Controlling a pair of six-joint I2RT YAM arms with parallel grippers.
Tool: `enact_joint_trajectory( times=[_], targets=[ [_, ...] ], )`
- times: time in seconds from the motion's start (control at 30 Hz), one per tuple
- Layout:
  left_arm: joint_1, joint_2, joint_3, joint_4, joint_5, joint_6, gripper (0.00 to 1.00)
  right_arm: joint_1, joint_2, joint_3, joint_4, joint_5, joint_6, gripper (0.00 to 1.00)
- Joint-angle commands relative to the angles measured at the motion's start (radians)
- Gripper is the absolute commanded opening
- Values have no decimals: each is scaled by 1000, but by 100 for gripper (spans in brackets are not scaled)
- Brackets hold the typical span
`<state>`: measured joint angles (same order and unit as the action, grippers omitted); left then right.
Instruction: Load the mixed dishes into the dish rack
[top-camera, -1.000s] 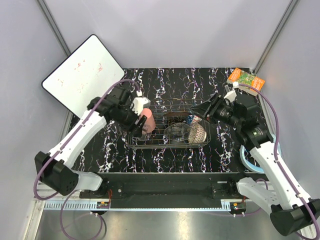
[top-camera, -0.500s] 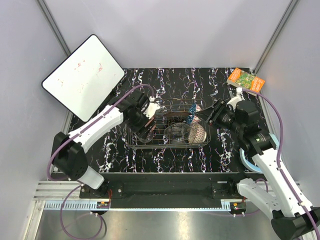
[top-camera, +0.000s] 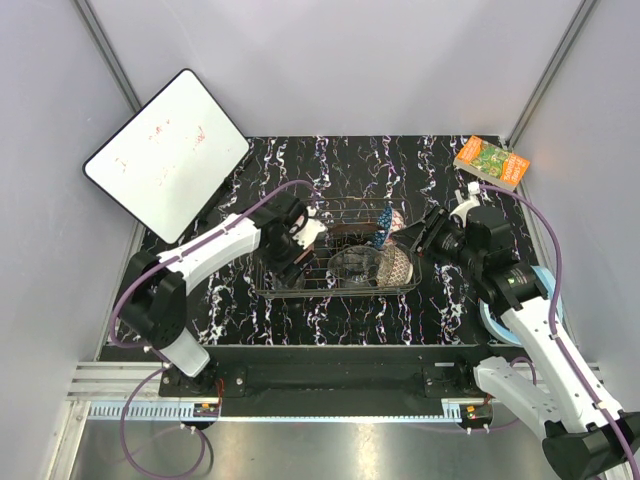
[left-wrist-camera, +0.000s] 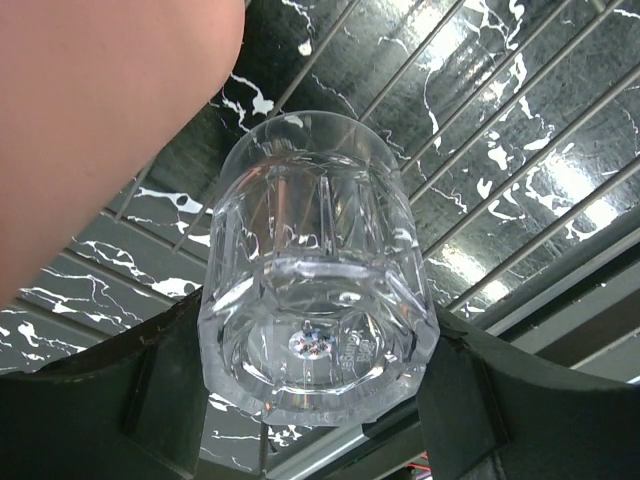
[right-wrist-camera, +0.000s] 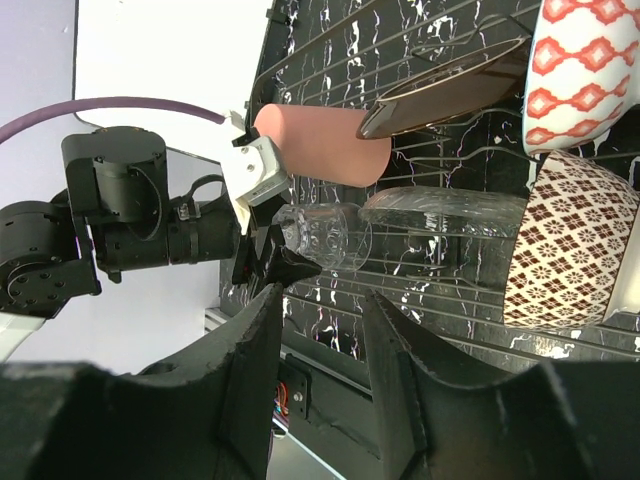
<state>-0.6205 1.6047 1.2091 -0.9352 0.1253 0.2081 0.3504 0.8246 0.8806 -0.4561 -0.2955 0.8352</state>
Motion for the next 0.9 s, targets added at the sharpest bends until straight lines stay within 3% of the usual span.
enact_joint_trajectory(
  times=[0.0, 0.6, 0.67, 0.7, 0.8, 0.87],
  targets=[
    [-13, 24, -5, 50, -24, 1, 0, -1, -12, -11, 25, 21, -10, 46],
    [-25, 8, 15, 56, -67, -7, 2, -1, -13, -28, 45, -19, 15, 49],
    [-27, 8, 21, 39, -46, -1, 11, -1, -13, -34, 45, -22, 15, 49],
    [-25, 6, 24, 23, -32, -1, 26, -1, -13, -35, 43, -22, 16, 49],
    [-27, -23, 18, 15, -32, 1, 51, -1, -9, -40, 45, -24, 16, 55],
    [-28, -52, 18, 10, -32, 2, 60, -1, -5, -38, 45, -22, 13, 57]
  ],
)
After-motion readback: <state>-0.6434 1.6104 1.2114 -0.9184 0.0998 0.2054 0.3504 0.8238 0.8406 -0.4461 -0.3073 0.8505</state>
